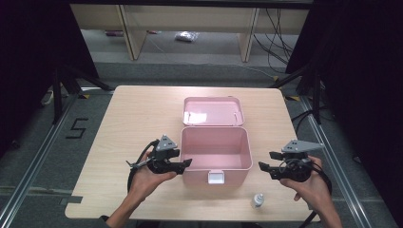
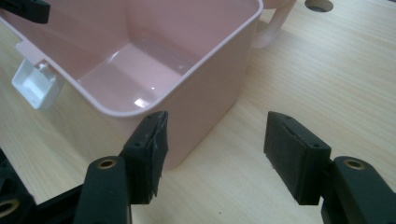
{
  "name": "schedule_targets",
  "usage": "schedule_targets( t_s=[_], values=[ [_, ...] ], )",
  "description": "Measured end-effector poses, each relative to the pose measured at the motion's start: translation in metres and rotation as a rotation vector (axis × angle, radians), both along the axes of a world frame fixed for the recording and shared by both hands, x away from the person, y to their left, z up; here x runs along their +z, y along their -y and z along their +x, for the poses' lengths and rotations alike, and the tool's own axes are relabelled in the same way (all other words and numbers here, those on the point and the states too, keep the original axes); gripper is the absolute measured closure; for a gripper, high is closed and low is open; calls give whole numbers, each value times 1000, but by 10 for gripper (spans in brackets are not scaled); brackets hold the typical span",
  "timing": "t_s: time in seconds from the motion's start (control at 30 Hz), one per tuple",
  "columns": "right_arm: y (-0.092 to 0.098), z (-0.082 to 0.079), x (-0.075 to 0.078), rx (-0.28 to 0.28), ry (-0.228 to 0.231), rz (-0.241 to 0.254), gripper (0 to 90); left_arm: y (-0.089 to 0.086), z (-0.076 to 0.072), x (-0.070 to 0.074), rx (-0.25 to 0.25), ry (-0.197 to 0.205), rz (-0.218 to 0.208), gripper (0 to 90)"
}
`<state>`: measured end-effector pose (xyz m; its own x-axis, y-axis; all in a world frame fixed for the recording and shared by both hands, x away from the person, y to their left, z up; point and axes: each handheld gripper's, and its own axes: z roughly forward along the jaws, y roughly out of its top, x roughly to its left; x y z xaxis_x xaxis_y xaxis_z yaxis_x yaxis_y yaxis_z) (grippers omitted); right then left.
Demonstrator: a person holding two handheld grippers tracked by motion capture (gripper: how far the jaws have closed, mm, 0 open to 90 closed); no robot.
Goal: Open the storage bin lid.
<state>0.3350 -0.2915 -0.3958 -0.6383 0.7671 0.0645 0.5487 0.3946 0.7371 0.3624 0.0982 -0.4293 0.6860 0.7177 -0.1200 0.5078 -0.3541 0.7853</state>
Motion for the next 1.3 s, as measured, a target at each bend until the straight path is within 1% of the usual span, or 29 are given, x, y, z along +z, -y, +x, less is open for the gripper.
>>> schedule_targets(
  t_s=[0.07, 0.1, 0.13, 0.17, 0.2, 0.3, 0.33, 0.37, 0.4, 0.43, 0.53, 0.57, 0.6, 0.67, 0.7, 0.73, 0.77, 0.83, 0.87, 0.93, 0.97, 1.0, 1.03, 1.07, 1.13, 1.17, 1.2, 1.27, 1.3],
  values=[
    [-1, -2, 0, 1, -3, -4, 400, 0, 0, 0, 4, 2, 2, 435],
    [-2, -5, -1, 14, -2, -22, 394, 0, 0, 0, 3, 1, 2, 435],
    [-3, -7, 0, 16, -24, -26, 391, 0, 0, 0, 0, -2, -3, 434],
    [-4, -9, -1, 19, -31, -31, 387, 0, 0, 0, -1, -2, -2, 435],
    [-4, -11, -2, 21, -25, -34, 384, 0, 0, 0, -1, -2, -2, 435],
    [-5, -14, -3, 33, -41, -51, 379, 0, 0, 0, 0, -4, -5, 434],
    [-5, -15, -3, 34, -34, -66, 376, 0, 0, 0, 0, -4, -5, 434],
    [-6, -19, -4, 34, -59, -70, 371, 0, 0, 0, 1, -4, -5, 435],
    [-6, -19, -4, 34, -59, -70, 371, 0, 0, 0, 0, -3, -4, 435],
    [-6, -20, -6, 53, -46, -94, 370, 0, 0, 0, 0, -3, -4, 435],
    [-7, -23, -8, 47, -48, -92, 367, 0, 0, 0, 2, -2, 1, 436],
    [-9, -25, -8, 34, -69, -76, 366, 0, 0, 0, 5, 0, 1, 436],
    [-8, -25, -8, 54, -70, -100, 364, 0, 0, 0, 2, -2, 2, 436],
    [-11, -27, -10, 60, -58, -89, 354, 0, 0, 0, -1, -3, -4, 435],
    [-12, -29, -10, 76, -79, -116, 338, 0, 0, 0, 0, -3, -4, 435],
    [-12, -29, -10, 76, -79, -116, 338, 0, 0, 0, 0, -4, -4, 435],
    [-14, -29, -14, 112, -58, -122, 333, 0, 1, 0, -1, -4, -4, 434],
    [-16, -30, -15, 128, -79, -143, 326, 0, 0, 0, 0, -4, -4, 434],
    [-16, -30, -15, 128, -79, -143, 326, 0, 0, 0, 0, -4, -4, 434],
    [-21, -34, -19, 147, -100, -166, 311, 0, 0, 0, -1, -2, -2, 435],
    [-21, -34, -19, 147, -100, -166, 311, 0, 0, 0, -1, -2, -4, 435],
    [-22, -35, -20, 154, -99, -179, 308, 0, 0, 0, 0, -3, -5, 435],
    [-25, -37, -20, 169, -124, -200, 305, 0, 0, 0, 0, -4, -5, 434],
    [-25, -37, -20, 169, -124, -200, 305, 0, 0, 0, 0, -4, -5, 434],
    [-28, -41, -21, 160, -155, -219, 296, 0, 1, 0, 6, -1, 2, 434],
    [-28, -41, -22, 156, -144, -230, 295, 0, 1, 0, 5, -1, 2, 434],
    [-29, -42, -22, 159, -153, -235, 295, 0, 2, 0, 1, -1, 4, 432],
    [-28, -42, -24, 165, -148, -241, 295, 0, 2, 0, 1, -1, 2, 431],
    [-28, -42, -25, 157, -164, -251, 295, 0, 1, -1, 4, -3, -7, 431]
  ],
)
